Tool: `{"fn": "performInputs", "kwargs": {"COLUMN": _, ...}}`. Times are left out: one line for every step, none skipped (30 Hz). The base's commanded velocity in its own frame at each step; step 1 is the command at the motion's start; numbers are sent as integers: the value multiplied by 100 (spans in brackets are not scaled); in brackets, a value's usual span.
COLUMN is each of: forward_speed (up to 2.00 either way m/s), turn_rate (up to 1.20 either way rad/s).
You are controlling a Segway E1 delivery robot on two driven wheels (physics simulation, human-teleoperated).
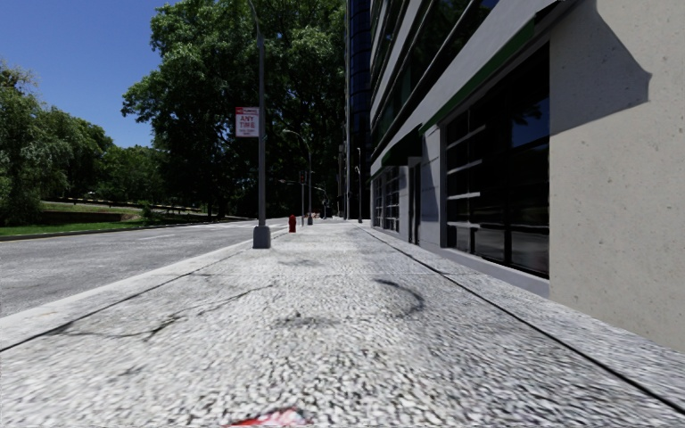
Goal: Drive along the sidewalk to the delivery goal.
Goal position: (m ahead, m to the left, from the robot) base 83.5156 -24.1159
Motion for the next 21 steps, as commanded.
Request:
{"fn": "performInputs", "kwargs": {"forward_speed": 200, "turn_rate": 0}}
{"fn": "performInputs", "kwargs": {"forward_speed": 200, "turn_rate": 0}}
{"fn": "performInputs", "kwargs": {"forward_speed": 200, "turn_rate": 0}}
{"fn": "performInputs", "kwargs": {"forward_speed": 200, "turn_rate": 0}}
{"fn": "performInputs", "kwargs": {"forward_speed": 200, "turn_rate": 0}}
{"fn": "performInputs", "kwargs": {"forward_speed": 200, "turn_rate": 0}}
{"fn": "performInputs", "kwargs": {"forward_speed": 200, "turn_rate": 0}}
{"fn": "performInputs", "kwargs": {"forward_speed": 200, "turn_rate": 0}}
{"fn": "performInputs", "kwargs": {"forward_speed": 200, "turn_rate": 0}}
{"fn": "performInputs", "kwargs": {"forward_speed": 200, "turn_rate": 0}}
{"fn": "performInputs", "kwargs": {"forward_speed": 200, "turn_rate": 0}}
{"fn": "performInputs", "kwargs": {"forward_speed": 200, "turn_rate": 0}}
{"fn": "performInputs", "kwargs": {"forward_speed": 200, "turn_rate": 0}}
{"fn": "performInputs", "kwargs": {"forward_speed": 200, "turn_rate": 0}}
{"fn": "performInputs", "kwargs": {"forward_speed": 200, "turn_rate": 0}}
{"fn": "performInputs", "kwargs": {"forward_speed": 200, "turn_rate": 0}}
{"fn": "performInputs", "kwargs": {"forward_speed": 200, "turn_rate": 0}}
{"fn": "performInputs", "kwargs": {"forward_speed": 200, "turn_rate": 0}}
{"fn": "performInputs", "kwargs": {"forward_speed": 200, "turn_rate": 0}}
{"fn": "performInputs", "kwargs": {"forward_speed": 200, "turn_rate": 0}}
{"fn": "performInputs", "kwargs": {"forward_speed": 200, "turn_rate": 0}}
